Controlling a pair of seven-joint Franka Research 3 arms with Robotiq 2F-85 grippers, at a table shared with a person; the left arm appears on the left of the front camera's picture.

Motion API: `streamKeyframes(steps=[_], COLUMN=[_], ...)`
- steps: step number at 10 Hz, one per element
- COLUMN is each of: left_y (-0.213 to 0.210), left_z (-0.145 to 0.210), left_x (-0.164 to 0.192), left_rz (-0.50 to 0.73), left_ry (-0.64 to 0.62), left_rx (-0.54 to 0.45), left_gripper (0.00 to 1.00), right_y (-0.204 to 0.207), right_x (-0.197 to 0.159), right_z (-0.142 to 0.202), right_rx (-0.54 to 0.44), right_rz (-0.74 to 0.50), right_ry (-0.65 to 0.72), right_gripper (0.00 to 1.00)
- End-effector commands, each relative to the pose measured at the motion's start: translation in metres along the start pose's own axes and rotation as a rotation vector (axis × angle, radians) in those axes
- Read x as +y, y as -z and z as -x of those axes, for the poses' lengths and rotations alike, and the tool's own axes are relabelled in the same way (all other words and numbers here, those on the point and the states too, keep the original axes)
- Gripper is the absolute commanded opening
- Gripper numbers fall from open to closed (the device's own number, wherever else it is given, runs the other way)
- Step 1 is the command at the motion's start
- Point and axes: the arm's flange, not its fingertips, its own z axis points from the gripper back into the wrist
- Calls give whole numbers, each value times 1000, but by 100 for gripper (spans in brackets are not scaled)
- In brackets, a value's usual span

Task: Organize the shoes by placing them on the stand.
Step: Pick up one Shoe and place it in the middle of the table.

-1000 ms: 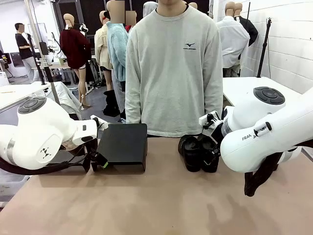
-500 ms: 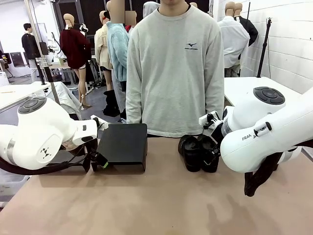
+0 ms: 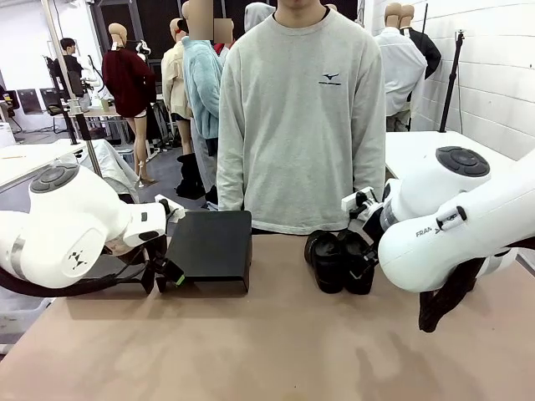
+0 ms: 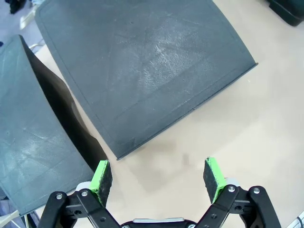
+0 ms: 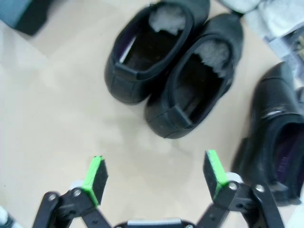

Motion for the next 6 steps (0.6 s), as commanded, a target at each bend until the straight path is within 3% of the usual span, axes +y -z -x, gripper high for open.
streamKeyframes(steps=[1,2,3,5,6], left_y=[-44,-67,-93,-128,-141], left_z=[6,12,23,38,44], left_x=[16,28,42,74,84], left_rz=[-35,-11,14,111,168], left_ry=[50,110,140,184,197], left_rx=[-20,-29,-94,-186,-219], left_gripper=[100,100,100,100,100], right_y=[-40,-58,-78,-96,-107], right_x=[-47,-74,-99,-139,-155], right_z=[15,23,34,54,67], right_rx=[-57,-94,-124,-196,-258], right_rz=[20,44,-10,-308,-394], right_ry=[25,45,47,67,66], right_gripper=[100,100,100,100,100])
